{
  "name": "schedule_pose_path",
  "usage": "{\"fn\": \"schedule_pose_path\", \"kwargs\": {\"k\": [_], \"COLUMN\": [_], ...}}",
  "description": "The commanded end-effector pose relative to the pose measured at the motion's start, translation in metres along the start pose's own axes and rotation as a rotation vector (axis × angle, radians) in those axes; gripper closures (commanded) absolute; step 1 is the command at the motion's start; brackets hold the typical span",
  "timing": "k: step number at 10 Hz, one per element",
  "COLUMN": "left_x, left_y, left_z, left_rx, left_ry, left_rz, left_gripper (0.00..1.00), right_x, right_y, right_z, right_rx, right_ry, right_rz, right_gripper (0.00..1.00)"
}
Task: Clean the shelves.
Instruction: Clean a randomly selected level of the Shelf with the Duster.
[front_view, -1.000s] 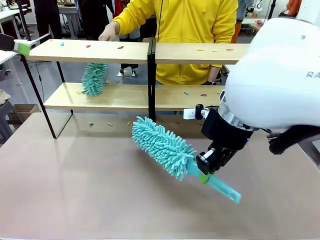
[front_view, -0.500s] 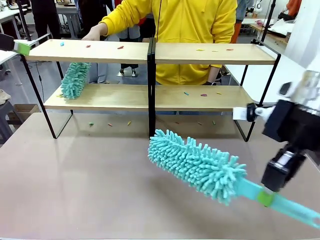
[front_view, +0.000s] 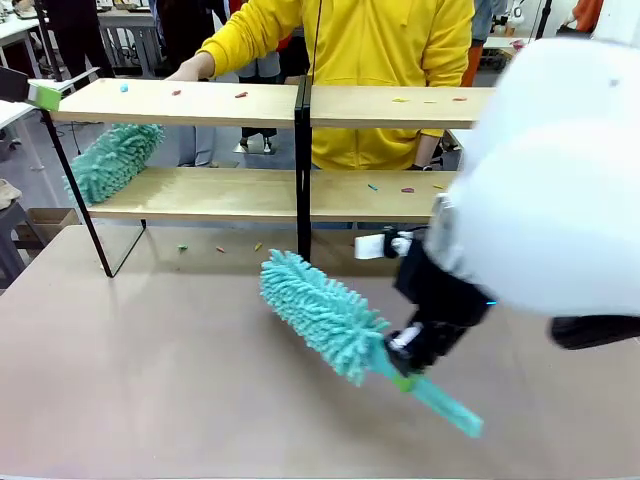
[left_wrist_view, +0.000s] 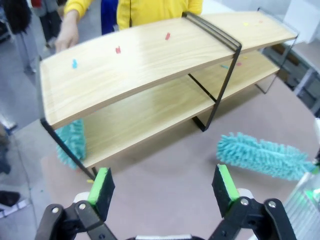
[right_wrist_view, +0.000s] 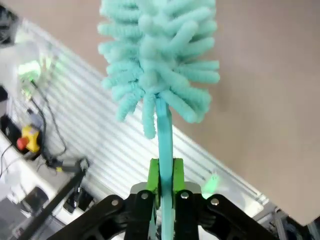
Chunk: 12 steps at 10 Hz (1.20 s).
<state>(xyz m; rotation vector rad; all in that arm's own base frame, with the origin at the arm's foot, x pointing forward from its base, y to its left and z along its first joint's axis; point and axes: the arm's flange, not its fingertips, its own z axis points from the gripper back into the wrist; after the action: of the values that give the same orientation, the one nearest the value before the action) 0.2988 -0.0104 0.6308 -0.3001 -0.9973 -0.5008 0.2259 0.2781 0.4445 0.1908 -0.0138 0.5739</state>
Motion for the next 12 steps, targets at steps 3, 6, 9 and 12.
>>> {"fn": "schedule_pose_path", "kwargs": {"k": [3,6,9,12], "left_x": [0.000,0.000,0.000,0.000], "left_y": [0.000,0.000,0.000,0.000], "left_z": [0.001,0.001,0.001,0.001], "left_rx": [-0.001,-0.001,-0.001,-0.001], "left_ry": [-0.003,-0.003,-0.003,-0.003], "left_rz": [-0.001,-0.001,-0.001,-0.001], "left_gripper": [0.00,0.00,0.00,0.00], "right_x": [0.000,0.070,0.125,0.158], "right_y": [0.000,0.014,0.007,0.019], "right_z": [0.000,-0.030,-0.051,-0.077], "right_rx": [0.000,-0.044,-0.017,-0.002], "right_ry": [0.000,-0.094,-0.136,-0.154], "right_rz": [0.000,-0.080,-0.127,-0.153], "right_gripper": [0.88,0.88,0.88,0.88]}}
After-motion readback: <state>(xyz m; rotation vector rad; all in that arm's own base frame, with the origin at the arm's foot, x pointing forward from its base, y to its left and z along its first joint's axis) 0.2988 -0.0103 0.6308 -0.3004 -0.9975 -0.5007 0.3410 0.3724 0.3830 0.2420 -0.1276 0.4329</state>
